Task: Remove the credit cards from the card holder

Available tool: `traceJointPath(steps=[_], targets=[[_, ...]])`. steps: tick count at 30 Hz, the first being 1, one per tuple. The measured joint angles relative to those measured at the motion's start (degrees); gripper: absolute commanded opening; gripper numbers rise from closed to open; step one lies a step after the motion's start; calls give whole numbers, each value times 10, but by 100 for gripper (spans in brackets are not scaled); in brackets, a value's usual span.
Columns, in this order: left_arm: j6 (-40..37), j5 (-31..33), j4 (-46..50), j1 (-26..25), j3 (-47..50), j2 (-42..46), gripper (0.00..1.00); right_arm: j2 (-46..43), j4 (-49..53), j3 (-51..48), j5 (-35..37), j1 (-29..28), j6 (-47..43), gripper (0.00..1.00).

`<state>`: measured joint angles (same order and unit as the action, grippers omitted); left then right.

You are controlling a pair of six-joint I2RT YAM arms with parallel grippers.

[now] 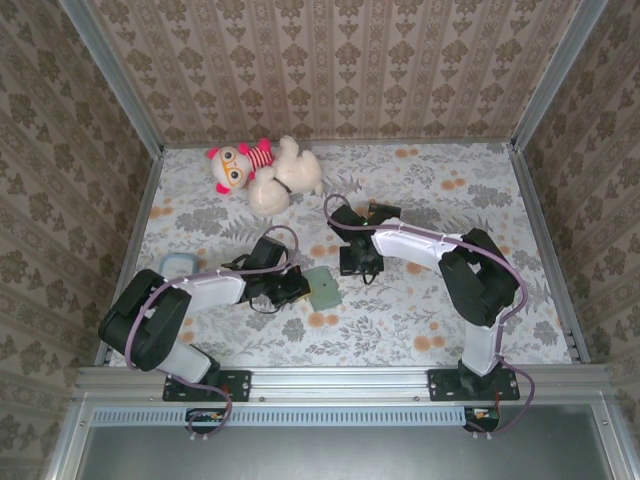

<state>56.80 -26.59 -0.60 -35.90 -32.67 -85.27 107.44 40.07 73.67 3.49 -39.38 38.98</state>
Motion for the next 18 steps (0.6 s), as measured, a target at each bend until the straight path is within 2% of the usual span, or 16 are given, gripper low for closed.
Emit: traceJointPath(steps=[8,13,18], targets=[[-10,-2,0,0,0,0,0,-16,-43,-11,-91,-21,-56,46],[-11,-5,0,1,0,0,0,-11,-46,6,-112,-42,-74,44],[-12,-9,-1,3,0,0,0,7,-46,25,-115,-52,-83,52]])
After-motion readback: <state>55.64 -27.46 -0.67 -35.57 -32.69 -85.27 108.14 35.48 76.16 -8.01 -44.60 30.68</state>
